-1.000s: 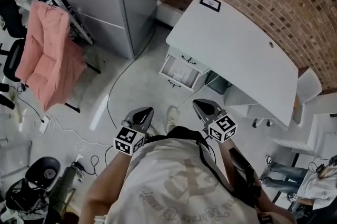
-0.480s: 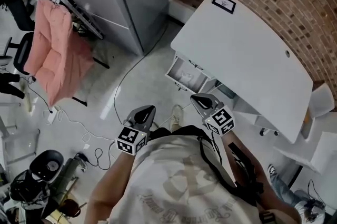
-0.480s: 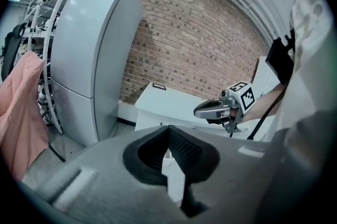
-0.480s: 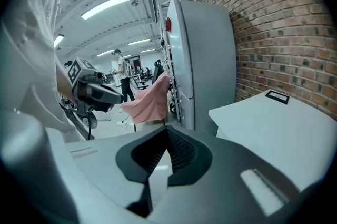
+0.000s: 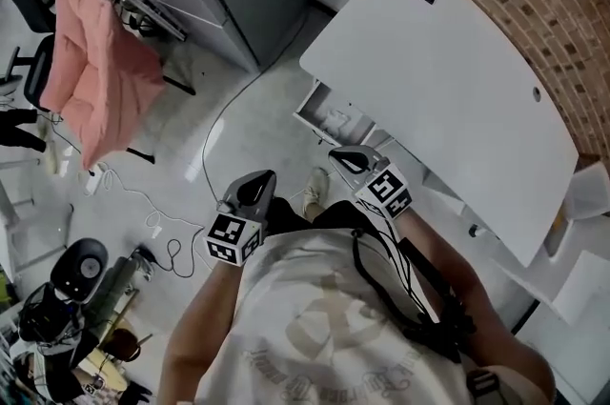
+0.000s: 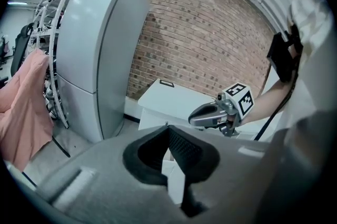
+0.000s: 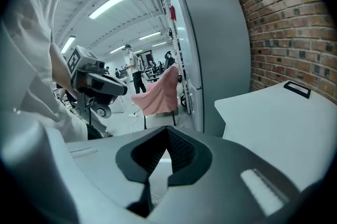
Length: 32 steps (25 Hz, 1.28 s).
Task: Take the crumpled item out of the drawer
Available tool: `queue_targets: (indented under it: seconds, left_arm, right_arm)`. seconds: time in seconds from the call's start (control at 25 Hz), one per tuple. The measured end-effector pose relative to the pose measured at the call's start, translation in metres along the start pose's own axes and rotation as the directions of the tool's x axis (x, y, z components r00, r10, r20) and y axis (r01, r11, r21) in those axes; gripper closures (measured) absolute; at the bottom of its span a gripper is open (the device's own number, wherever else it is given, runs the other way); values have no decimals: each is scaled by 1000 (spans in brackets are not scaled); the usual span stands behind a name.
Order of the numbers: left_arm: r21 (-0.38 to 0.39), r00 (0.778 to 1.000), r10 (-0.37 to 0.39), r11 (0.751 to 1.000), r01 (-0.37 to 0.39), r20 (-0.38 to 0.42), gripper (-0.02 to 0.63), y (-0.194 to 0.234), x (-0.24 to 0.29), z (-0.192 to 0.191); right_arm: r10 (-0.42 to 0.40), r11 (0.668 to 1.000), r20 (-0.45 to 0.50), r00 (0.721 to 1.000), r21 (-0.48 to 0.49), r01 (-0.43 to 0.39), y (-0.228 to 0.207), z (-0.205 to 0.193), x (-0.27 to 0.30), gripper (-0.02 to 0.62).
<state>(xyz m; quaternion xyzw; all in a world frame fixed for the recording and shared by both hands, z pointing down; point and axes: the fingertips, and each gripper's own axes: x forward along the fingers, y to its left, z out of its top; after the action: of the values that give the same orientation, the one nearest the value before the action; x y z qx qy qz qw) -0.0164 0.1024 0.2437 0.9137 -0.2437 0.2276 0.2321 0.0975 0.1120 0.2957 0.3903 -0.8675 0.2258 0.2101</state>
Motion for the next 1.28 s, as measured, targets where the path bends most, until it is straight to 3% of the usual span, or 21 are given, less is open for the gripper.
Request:
queue_targets:
  seconds: [0.28,0.72,1.16,1.28]
  left_arm:
    - [-42,999,10,999,-11,-33,603,-3,11,-13]
    - [-83,995,-19,996,12,-95,603,14,50,-53]
    - [-115,989,-68,992,53,-132,603,42,113,-87]
    - [-122,986,-81,990,63,-147,603,49,125,-102]
  right_arm:
    - [12,1000,-36,999,29,-11,-13,-19,12,588]
    - [-64,996,-142,988,58,73,-46,-69,39,588]
    - [-102,993,-310,945,27,116,-82,-134,74,588]
    - [-97,990,-334,938,61,124,-87,-149,93,588]
